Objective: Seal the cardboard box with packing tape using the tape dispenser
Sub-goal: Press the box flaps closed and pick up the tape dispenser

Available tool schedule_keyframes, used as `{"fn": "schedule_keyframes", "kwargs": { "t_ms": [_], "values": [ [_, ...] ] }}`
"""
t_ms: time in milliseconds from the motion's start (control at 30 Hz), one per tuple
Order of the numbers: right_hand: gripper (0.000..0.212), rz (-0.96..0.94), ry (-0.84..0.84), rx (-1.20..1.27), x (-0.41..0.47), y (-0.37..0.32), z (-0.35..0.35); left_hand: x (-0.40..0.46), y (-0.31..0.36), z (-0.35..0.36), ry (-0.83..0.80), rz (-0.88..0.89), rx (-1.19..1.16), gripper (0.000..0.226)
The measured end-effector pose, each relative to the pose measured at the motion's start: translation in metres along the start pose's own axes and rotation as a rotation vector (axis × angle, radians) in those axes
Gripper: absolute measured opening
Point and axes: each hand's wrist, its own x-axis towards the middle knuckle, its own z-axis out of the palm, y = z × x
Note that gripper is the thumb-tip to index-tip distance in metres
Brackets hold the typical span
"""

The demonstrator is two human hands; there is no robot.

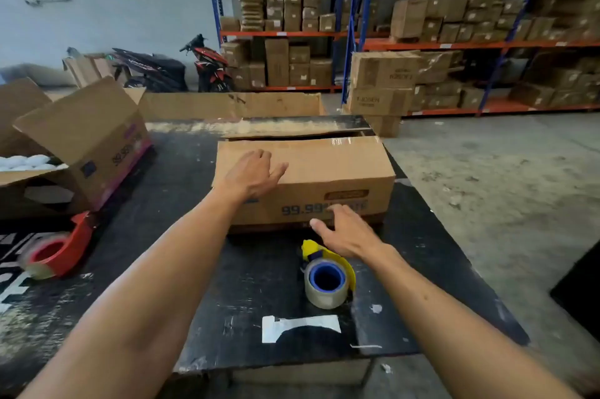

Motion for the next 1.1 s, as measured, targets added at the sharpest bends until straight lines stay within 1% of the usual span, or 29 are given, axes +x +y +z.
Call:
{"fn": "schedule_keyframes", "kwargs": {
  "t_ms": [167,233,300,367,400,467,533,567,667,767,800,867,1000,1100],
  "values": [
    [0.079,0.130,-0.092,-0.034,-0.009,0.018,0.044,0.017,-0.017,0.025,-0.011,0.074,0.053,0.075],
    [0.076,0.165,-0.096,-0.054,-0.009,0.024,0.058,0.025,-0.023,0.041,-0.047,0.101,0.058,0.079],
    [0.073,0.188,-0.116,-0.095,-0.011,0.027,0.068,0.030,-0.030,0.057,-0.115,0.102,0.070,0.082],
    [0.069,0.211,-0.121,-0.120,-0.009,0.032,0.078,0.030,-0.036,0.074,-0.165,0.097,0.097,0.080],
    [0.067,0.225,-0.110,-0.123,-0.007,0.034,0.082,0.029,-0.038,0.081,-0.156,0.102,0.116,0.078],
    [0.059,0.258,-0.079,-0.136,-0.003,0.038,0.085,0.031,-0.040,0.088,-0.121,0.112,0.136,0.076],
    [0.045,0.292,-0.060,-0.138,0.002,0.041,0.084,0.033,-0.041,0.090,-0.126,0.118,0.141,0.076],
    [0.042,0.305,-0.056,-0.127,0.004,0.042,0.084,0.033,-0.042,0.091,-0.130,0.118,0.141,0.076],
    [0.044,0.314,-0.079,-0.041,0.005,0.044,0.081,0.032,-0.043,0.093,-0.138,0.115,0.130,0.075],
    [0.027,0.275,-0.064,0.053,0.005,0.040,0.072,0.032,-0.043,0.095,-0.130,0.114,0.122,0.075],
    [0.027,0.251,-0.053,0.080,0.007,0.038,0.066,0.033,-0.043,0.094,-0.128,0.111,0.116,0.075],
    [0.027,0.207,-0.031,0.119,0.012,0.029,0.050,0.033,-0.042,0.093,-0.127,0.107,0.111,0.075],
    [0.031,0.137,0.070,0.231,0.025,0.007,0.012,0.031,-0.042,0.092,-0.145,0.103,0.111,0.075],
    [0.041,0.123,0.103,0.479,0.034,-0.007,-0.017,0.029,-0.041,0.092,-0.153,0.096,0.121,0.075]
  ]
}}
